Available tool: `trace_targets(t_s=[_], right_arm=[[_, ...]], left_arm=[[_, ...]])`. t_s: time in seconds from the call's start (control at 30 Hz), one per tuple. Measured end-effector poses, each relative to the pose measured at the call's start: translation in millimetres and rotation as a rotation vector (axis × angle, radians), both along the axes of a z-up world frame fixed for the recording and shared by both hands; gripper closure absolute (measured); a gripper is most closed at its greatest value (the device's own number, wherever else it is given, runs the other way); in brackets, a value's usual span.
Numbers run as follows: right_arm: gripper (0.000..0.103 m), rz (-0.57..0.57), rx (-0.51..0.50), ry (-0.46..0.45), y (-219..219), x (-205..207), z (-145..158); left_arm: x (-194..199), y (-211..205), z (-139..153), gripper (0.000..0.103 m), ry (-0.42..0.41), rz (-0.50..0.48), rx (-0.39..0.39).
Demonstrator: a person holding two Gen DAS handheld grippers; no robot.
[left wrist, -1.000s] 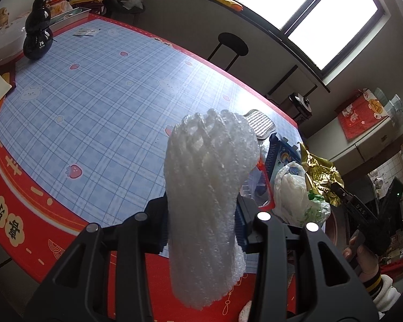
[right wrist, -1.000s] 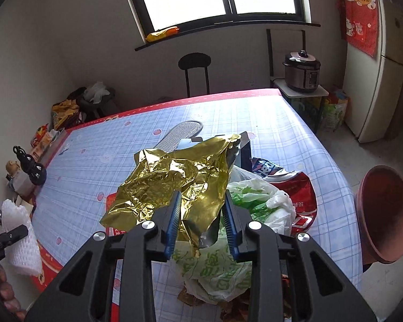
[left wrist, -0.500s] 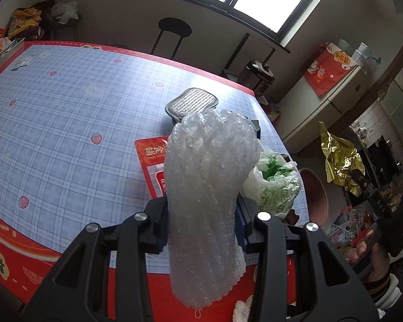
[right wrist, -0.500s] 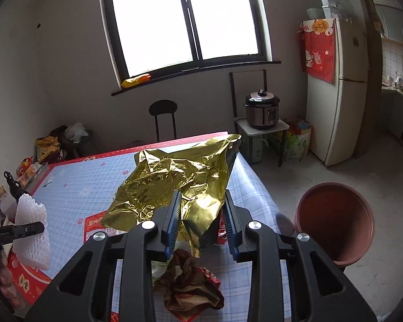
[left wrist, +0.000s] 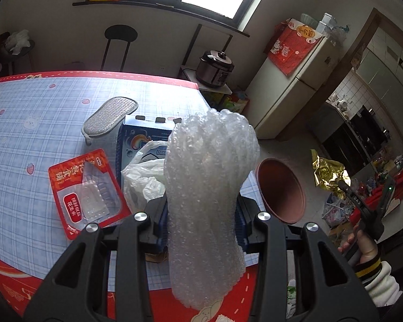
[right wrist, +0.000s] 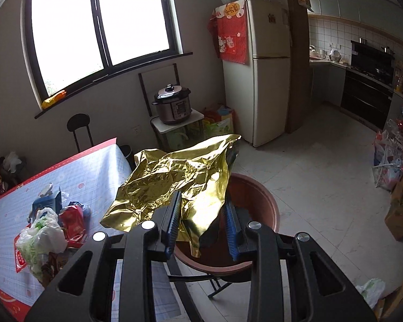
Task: Collect trash
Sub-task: 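Carry the gold foil to the brown bucket and open the right gripper, then carry the bubble wrap over the brown bucket and open the left gripper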
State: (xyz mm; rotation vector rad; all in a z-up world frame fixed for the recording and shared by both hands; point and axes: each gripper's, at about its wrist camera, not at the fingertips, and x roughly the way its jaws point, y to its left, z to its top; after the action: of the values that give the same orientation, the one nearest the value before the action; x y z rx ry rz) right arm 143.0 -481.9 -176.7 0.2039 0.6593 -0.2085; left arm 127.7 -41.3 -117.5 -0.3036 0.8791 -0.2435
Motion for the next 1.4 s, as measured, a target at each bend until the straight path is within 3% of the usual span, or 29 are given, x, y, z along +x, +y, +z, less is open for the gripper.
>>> trace_targets(t_s=[0.3, 0.4, 0.57, 0.7, 0.97, 1.4], right_arm=[[0.073, 0.04, -0.008, 0.009, -32, 53, 1], [0.067, 0.066, -0.001, 0.02, -35, 66, 1], [0.024, 0.052, 0.029, -0.027, -42, 69, 21], [0.006, 0.069, 0.005, -0.052, -42, 60, 44], [0.006, 0.063, -0.032, -0.04, -53, 30, 75], [0.006, -0.019, -0.051, 0.013, -84, -16, 81]], left_arm=[[-1, -33, 2, 0.062, -0.001, 0.051, 0.022], [-1, -34, 0, 0.062, 0.009, 0.072, 0.02], [-2, -42, 2, 0.062, -0.005, 0.084, 0.019], [5, -55, 4, 0.062, -0.011, 0.067, 0.021], [23, -105, 7, 0.061, -0.027, -0.052, 0.015], [65, -211, 10, 0.061, -0.043, -0.274, 0.022]])
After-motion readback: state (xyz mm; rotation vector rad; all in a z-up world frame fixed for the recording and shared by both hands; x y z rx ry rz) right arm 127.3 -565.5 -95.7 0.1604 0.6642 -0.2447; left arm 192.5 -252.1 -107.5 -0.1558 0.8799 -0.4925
